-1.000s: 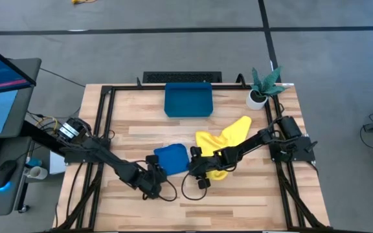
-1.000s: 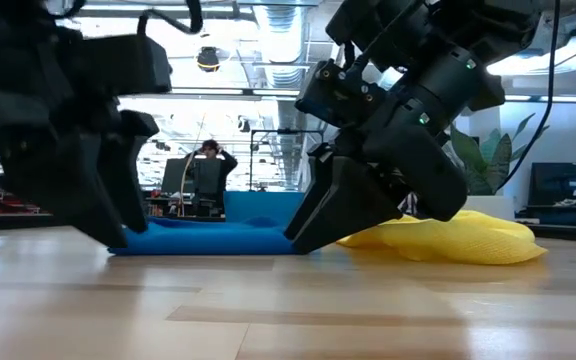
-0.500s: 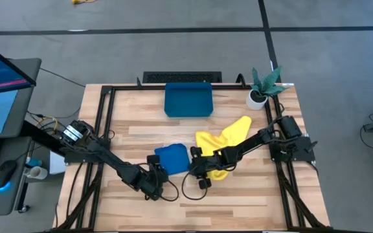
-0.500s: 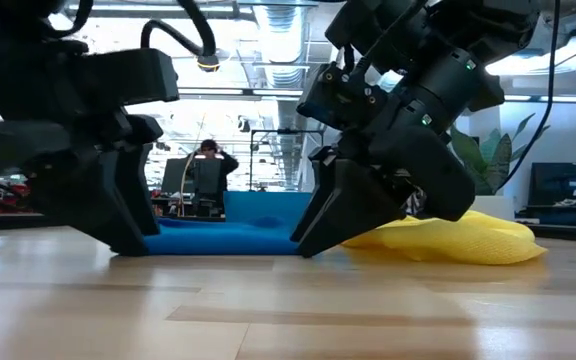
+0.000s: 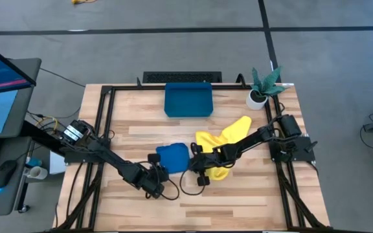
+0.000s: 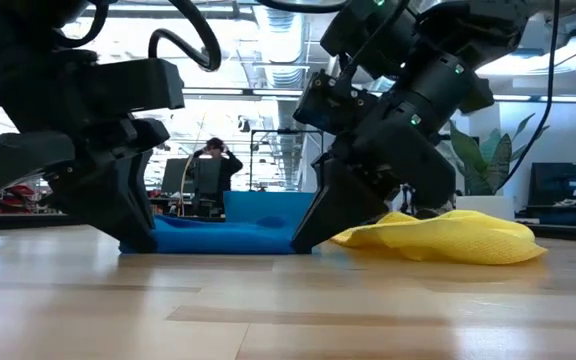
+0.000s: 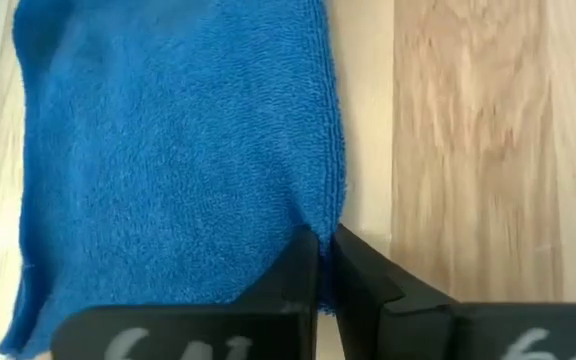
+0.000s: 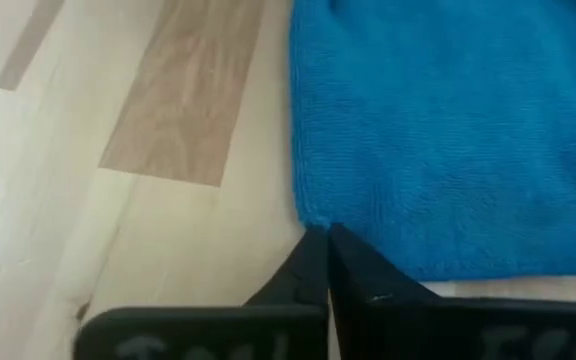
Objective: Roll microfiber towels into tight, uniform cylinder then place into a basket
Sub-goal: Roll the blue towel
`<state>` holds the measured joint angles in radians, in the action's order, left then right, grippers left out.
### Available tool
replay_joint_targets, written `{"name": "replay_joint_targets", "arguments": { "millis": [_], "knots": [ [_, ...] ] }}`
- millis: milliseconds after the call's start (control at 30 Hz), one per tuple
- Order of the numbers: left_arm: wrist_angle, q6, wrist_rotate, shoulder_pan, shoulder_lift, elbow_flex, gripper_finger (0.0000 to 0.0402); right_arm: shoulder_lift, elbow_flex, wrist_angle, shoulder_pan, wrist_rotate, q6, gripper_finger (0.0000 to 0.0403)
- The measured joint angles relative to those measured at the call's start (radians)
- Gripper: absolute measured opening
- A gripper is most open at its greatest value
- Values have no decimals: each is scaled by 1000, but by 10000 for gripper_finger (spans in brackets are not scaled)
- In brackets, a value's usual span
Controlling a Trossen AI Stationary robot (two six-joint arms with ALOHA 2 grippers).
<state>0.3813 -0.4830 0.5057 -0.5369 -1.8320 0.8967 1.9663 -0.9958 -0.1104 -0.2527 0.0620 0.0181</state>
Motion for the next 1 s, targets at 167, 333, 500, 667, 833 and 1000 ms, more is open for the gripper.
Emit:
{"name": "replay_joint_targets", "arguments": {
  "millis": [167,333,500,667,833,1000],
  "knots": [
    [1,-63,-39,0,6,0,14,-1,0,6,-17,-69,-61,14],
    [-11,-169,-162,-1,57,-3,14,-5,-2,11,-45,-171,-143,5],
    [-63,-304,-374,-2,120,-5,10,-5,-49,13,-66,-341,-238,11],
    [-157,-371,-544,-3,125,-5,13,-4,-96,19,-75,-399,-298,4],
    [-126,-436,-567,24,124,-5,14,-2,-99,23,-49,-359,-408,8],
    [-91,-473,-563,49,124,-5,14,5,-99,52,-14,-299,-464,11]
  ]
}}
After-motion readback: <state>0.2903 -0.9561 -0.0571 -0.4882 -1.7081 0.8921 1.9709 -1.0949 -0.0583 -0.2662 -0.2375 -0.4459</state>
